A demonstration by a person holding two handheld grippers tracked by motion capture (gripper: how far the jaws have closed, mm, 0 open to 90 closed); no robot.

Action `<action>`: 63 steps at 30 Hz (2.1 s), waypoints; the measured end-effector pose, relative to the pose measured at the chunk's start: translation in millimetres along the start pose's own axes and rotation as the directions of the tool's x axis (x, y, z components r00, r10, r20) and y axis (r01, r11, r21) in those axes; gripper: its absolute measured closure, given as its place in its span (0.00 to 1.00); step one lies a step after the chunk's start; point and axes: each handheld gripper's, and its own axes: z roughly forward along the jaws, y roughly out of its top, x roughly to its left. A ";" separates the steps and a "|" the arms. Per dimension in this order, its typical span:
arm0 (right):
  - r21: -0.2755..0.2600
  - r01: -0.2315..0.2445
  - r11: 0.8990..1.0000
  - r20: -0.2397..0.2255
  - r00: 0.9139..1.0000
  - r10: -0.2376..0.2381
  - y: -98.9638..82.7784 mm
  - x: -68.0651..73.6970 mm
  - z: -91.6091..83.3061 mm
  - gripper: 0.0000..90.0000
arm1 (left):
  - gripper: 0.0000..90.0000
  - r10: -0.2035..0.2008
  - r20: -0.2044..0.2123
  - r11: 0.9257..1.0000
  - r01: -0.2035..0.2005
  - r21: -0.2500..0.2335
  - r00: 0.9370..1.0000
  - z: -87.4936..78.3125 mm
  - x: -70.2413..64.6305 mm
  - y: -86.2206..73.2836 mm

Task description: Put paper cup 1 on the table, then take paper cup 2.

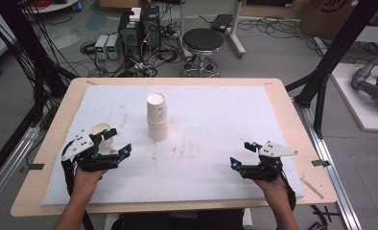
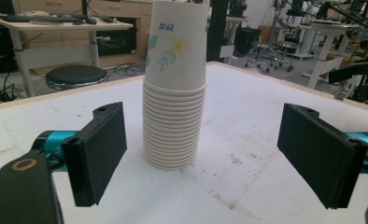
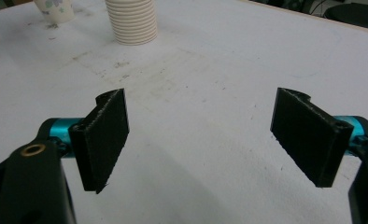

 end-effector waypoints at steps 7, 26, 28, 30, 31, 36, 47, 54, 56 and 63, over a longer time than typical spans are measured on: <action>-0.002 -0.012 1.000 0.004 1.000 0.012 -1.1 -2.6 -2.2 0.22 | 0.18 -0.007 0.002 1.000 0.007 0.002 1.000 1.6 -0.5 -1.2; -0.008 -0.035 0.999 0.005 0.999 0.035 -2.5 -6.3 -5.7 0.22 | 0.18 -0.012 0.016 1.000 0.011 0.010 1.000 5.5 -3.4 0.2; -0.006 -0.047 0.999 0.001 0.999 0.047 -3.2 -5.9 -5.8 0.22 | 0.18 -0.006 0.011 1.000 0.006 0.009 1.000 5.1 -5.5 2.3; -0.010 -0.038 0.999 0.000 0.999 0.038 -2.9 -5.2 -6.5 0.22 | 0.18 0.001 0.010 1.000 -0.001 0.010 1.000 5.0 -6.6 4.5; -0.011 -0.034 0.999 -0.004 0.999 0.033 -2.4 -4.7 -6.8 0.22 | 0.18 0.001 0.007 1.000 -0.001 0.006 1.000 5.1 -7.3 5.7; -0.012 -0.024 1.000 -0.013 1.000 0.023 -2.3 -5.2 -6.4 0.22 | 0.18 0.002 0.006 1.000 -0.002 0.004 1.000 4.4 -9.5 10.3; -0.015 -0.017 1.000 -0.022 1.000 0.017 -3.0 -5.1 -5.8 0.22 | 0.19 -0.003 0.043 1.000 0.002 0.019 0.999 10.6 -7.0 32.2; -0.017 -0.017 1.000 -0.025 1.000 0.017 -2.5 -4.7 -7.5 0.22 | 0.19 0.007 0.072 1.000 -0.009 0.023 0.997 23.9 -4.8 55.5; -0.018 -0.017 1.000 -0.025 1.000 0.017 -2.6 -4.4 -7.3 0.22 | 0.19 0.007 0.076 1.000 -0.008 0.023 0.997 28.0 -4.5 61.7; -0.019 -0.014 1.000 -0.031 0.999 0.014 -2.5 -4.3 -7.1 0.22 | 0.19 0.016 0.071 0.998 -0.020 0.055 0.997 45.8 -3.4 79.1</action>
